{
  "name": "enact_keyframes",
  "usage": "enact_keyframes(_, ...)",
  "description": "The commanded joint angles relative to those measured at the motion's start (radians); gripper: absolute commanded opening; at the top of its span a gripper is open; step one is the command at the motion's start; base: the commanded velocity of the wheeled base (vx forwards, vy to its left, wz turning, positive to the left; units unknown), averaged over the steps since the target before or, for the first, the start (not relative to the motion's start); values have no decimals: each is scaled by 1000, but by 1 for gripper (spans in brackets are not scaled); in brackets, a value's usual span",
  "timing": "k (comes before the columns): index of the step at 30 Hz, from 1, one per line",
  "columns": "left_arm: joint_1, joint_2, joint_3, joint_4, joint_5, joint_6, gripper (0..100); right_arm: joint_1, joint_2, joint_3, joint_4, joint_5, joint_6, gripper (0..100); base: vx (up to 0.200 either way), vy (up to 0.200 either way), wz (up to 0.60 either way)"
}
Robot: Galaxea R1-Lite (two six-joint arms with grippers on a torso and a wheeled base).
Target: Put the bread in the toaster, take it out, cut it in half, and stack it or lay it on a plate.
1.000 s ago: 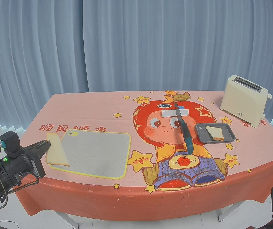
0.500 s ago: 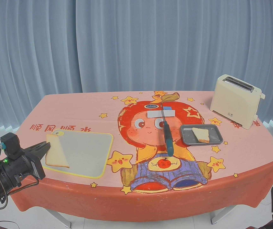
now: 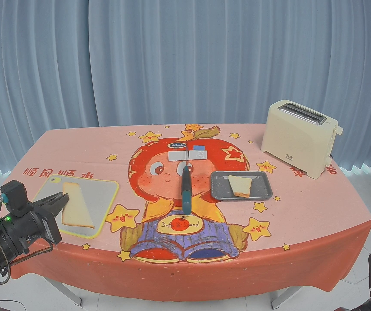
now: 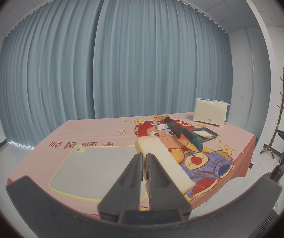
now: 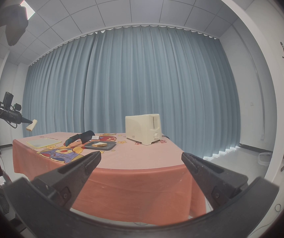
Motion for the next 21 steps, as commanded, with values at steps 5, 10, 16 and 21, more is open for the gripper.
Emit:
enact_keyframes(5, 0, 2, 1, 0, 1, 1, 0, 0, -16, 18, -1, 0, 0, 100, 0, -200, 0)
enact_keyframes(10, -2, 2, 4, 0, 1, 1, 0, 0, -16, 18, -1, 0, 0, 100, 0, -200, 0)
enact_keyframes(16, -2, 3, 7, -2, -1, 0, 0, 0, -16, 18, -1, 0, 0, 100, 0, -133, 0)
enact_keyframes(21, -2, 2, 7, -2, -2, 0, 0, 0, -16, 18, -1, 0, 0, 100, 0, 0, 0)
